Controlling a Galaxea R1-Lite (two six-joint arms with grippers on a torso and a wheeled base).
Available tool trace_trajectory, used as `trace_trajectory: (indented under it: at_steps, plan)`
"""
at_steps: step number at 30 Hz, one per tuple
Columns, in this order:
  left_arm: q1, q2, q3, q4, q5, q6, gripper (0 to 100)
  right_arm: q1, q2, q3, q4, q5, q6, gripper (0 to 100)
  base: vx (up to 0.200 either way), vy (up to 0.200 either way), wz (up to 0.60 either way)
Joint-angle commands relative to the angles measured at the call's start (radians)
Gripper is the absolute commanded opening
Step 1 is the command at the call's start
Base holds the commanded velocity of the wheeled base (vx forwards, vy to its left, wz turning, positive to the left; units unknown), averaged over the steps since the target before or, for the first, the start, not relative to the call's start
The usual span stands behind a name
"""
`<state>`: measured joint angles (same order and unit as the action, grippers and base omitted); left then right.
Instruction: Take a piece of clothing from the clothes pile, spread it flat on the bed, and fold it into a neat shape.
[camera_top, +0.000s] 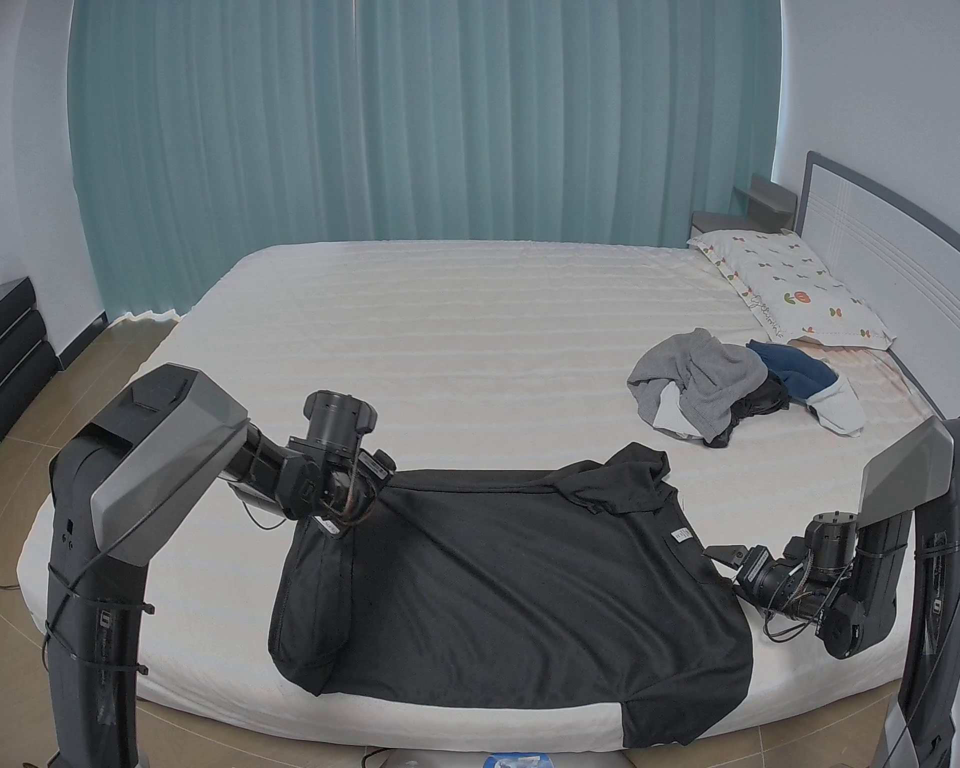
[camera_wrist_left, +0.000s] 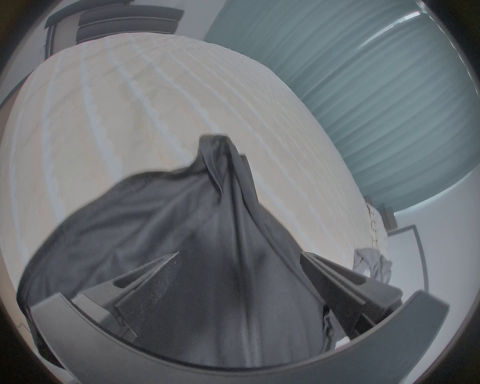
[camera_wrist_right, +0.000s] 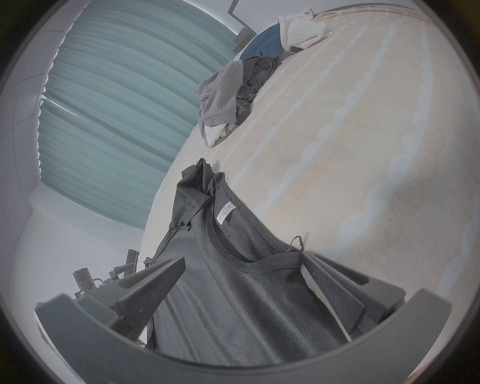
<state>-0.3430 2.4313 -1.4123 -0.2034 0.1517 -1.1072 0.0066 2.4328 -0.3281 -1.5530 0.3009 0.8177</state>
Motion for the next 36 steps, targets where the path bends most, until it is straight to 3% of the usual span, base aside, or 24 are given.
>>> trace_trajectory:
  at_steps: [1, 9, 18, 23, 27, 36]
  plan:
    - [-0.03, 0.02, 0.013, 0.001, 0.025, 0.004, 100, 0.003, 0.002, 0.0, -0.009, 0.0, 0.0, 100, 0.0, 0.0, 0.0]
    - [-0.045, 0.06, 0.009, -0.008, 0.104, 0.055, 100, 0.003, 0.002, 0.0, -0.009, 0.0, 0.0, 100, 0.0, 0.0, 0.0]
    - [-0.027, 0.071, 0.012, -0.019, 0.121, 0.076, 100, 0.003, 0.002, 0.0, -0.009, 0.0, 0.0, 100, 0.0, 0.0, 0.0]
    - [0.016, 0.066, 0.013, -0.013, 0.149, 0.079, 100, 0.003, 0.002, 0.0, -0.009, 0.0, 0.0, 100, 0.0, 0.0, 0.0]
    - [0.059, 0.068, 0.016, -0.014, 0.184, 0.135, 100, 0.003, 0.002, 0.0, -0.009, 0.0, 0.0, 100, 0.0, 0.0, 0.0]
    - [0.11, 0.035, 0.041, -0.01, 0.187, 0.198, 100, 0.003, 0.002, 0.0, -0.009, 0.0, 0.0, 100, 0.0, 0.0, 0.0]
